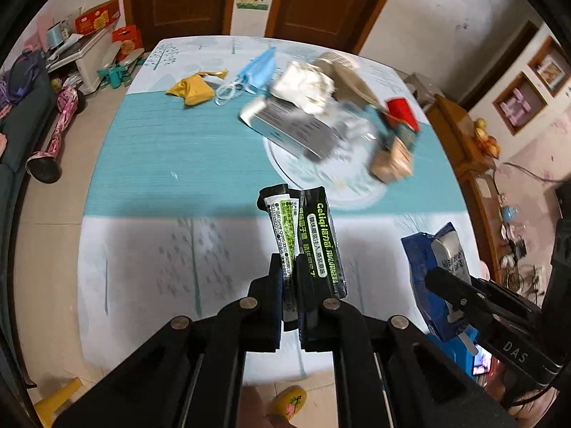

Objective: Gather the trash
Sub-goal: 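Carry both held items over the bin and open both tools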

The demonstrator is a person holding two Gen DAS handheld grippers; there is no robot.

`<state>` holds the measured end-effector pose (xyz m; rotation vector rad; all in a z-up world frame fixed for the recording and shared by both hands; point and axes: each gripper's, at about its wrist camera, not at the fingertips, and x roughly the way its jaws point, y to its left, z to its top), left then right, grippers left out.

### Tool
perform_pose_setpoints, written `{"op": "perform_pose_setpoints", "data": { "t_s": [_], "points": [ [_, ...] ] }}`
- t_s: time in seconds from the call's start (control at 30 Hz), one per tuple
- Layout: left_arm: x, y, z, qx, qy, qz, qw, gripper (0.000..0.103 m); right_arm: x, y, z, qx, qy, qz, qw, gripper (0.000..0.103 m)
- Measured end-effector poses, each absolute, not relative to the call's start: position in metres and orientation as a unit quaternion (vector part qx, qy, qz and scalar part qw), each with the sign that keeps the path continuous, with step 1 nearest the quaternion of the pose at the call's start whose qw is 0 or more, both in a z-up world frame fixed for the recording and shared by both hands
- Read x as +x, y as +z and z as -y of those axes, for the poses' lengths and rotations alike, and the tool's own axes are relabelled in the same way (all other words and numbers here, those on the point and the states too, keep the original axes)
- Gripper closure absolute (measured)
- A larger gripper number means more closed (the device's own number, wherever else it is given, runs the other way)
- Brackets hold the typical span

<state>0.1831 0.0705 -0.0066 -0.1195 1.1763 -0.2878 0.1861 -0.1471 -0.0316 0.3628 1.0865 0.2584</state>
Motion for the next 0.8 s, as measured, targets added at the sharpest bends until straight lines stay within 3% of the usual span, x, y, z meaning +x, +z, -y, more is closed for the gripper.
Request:
{"op": "perform_pose_setpoints", "data": {
  "t_s": [0.37, 0.8],
  "points": [
    [0.056, -0.008, -0.037, -0.043, -0.17, -0.559, 0.81, 0.098, 0.066, -0.039, 0.163, 0.182, 0.128, -0.528, 0.82, 0.076],
    [-0.004, -0.059, -0.01, 0.033, -0.201, -0.613, 0.763, 0.098, 0.001, -0.106, 0.183, 0.248, 0.077, -0.577, 0.774, 0.076]
  ]
}}
